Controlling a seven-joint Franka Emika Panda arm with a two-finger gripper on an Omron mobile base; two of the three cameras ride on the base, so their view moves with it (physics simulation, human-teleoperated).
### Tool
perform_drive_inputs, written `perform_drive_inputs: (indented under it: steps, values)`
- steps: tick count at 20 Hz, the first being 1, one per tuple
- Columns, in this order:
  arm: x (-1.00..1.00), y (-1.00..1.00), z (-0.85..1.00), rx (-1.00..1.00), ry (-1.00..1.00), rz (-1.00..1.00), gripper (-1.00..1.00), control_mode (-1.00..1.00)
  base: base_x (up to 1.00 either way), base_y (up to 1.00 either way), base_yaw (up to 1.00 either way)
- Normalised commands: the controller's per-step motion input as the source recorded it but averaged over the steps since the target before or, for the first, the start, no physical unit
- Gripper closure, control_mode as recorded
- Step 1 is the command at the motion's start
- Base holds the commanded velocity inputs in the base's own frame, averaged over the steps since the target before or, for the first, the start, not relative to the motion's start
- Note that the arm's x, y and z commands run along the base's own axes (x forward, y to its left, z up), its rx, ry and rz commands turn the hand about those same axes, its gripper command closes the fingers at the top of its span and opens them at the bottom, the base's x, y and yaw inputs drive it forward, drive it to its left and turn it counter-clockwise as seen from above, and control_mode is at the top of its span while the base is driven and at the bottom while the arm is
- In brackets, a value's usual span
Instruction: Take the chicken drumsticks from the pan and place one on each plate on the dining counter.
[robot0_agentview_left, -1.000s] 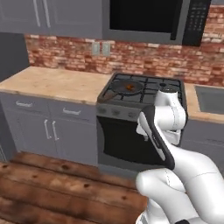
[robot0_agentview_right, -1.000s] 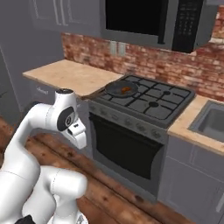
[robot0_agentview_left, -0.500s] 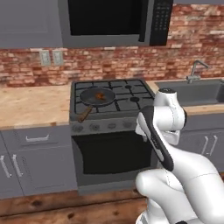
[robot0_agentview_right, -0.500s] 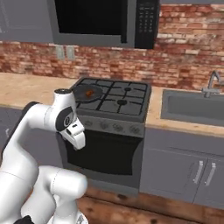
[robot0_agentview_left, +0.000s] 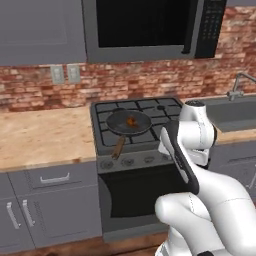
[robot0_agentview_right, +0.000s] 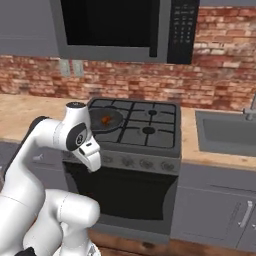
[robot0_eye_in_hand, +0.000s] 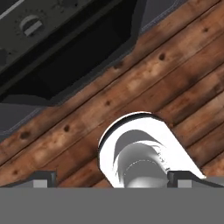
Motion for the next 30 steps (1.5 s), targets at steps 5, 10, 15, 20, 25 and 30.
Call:
perform_drive_inputs:
  steps: [5,10,15,20,25,30]
  values:
    - [0.0,0.0,0.0,0.0,0.0,0.0,-1.0,1.0,0.74,0.15,0.09]
    - [0.0,0.0,0.0,0.0,0.0,0.0,-1.0,1.0,0.61,0.0,0.26]
    - [0.0,0.0,0.0,0.0,0.0,0.0,-1.0,1.0,0.54,-0.04,0.41]
    - [0.0,0.0,0.0,0.0,0.0,0.0,-1.0,1.0,0.48,-0.08,0.24]
    - [0.0,0.0,0.0,0.0,0.0,0.0,-1.0,1.0,0.23,0.0,0.02]
    - [0.0,0.0,0.0,0.0,0.0,0.0,-1.0,1.0,0.18,0.0,0.0]
